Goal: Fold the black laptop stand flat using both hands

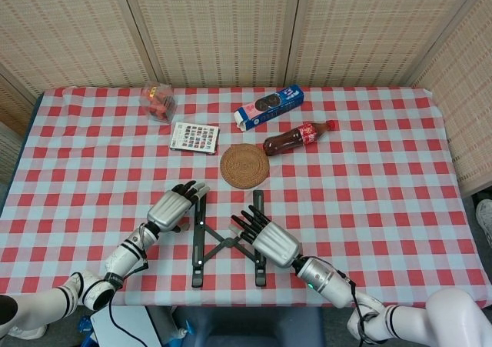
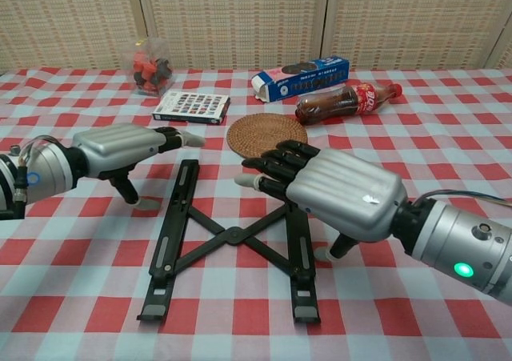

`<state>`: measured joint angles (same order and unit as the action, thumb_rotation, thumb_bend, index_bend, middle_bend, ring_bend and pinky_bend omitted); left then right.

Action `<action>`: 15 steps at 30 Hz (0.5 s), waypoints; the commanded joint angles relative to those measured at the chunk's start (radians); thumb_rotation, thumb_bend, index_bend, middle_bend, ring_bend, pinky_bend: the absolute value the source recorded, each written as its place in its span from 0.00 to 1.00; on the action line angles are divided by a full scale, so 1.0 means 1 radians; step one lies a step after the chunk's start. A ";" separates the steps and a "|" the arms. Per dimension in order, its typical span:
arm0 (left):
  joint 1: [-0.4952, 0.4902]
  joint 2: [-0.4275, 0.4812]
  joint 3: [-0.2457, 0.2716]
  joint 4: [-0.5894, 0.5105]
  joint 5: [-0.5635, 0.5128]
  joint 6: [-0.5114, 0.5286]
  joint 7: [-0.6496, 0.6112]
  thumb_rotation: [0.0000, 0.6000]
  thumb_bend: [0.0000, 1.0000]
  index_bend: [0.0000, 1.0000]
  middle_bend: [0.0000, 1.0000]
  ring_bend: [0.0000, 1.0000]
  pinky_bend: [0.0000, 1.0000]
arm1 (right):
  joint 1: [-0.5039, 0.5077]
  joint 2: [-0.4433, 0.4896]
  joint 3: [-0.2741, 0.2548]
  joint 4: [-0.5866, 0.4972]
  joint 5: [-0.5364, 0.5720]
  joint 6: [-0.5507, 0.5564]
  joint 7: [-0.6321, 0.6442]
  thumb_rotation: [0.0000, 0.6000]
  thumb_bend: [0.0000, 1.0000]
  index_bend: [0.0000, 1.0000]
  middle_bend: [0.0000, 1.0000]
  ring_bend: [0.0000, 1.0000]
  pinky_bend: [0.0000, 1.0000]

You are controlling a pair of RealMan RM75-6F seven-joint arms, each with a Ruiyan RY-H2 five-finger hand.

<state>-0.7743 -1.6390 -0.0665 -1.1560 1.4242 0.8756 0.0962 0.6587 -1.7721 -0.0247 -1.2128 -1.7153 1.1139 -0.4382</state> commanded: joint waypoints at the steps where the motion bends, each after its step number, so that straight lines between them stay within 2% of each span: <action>1: -0.002 -0.003 0.000 0.000 -0.001 -0.003 -0.004 1.00 0.22 0.00 0.00 0.00 0.18 | 0.001 -0.005 0.003 0.006 -0.001 0.003 0.003 1.00 0.00 0.00 0.00 0.00 0.00; 15: -0.010 -0.020 -0.005 -0.003 -0.008 -0.009 -0.027 1.00 0.22 0.00 0.00 0.00 0.18 | 0.007 -0.038 0.013 0.037 -0.010 0.021 0.015 1.00 0.00 0.00 0.00 0.00 0.00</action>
<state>-0.7837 -1.6592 -0.0710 -1.1569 1.4167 0.8663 0.0705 0.6653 -1.8082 -0.0126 -1.1775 -1.7243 1.1332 -0.4238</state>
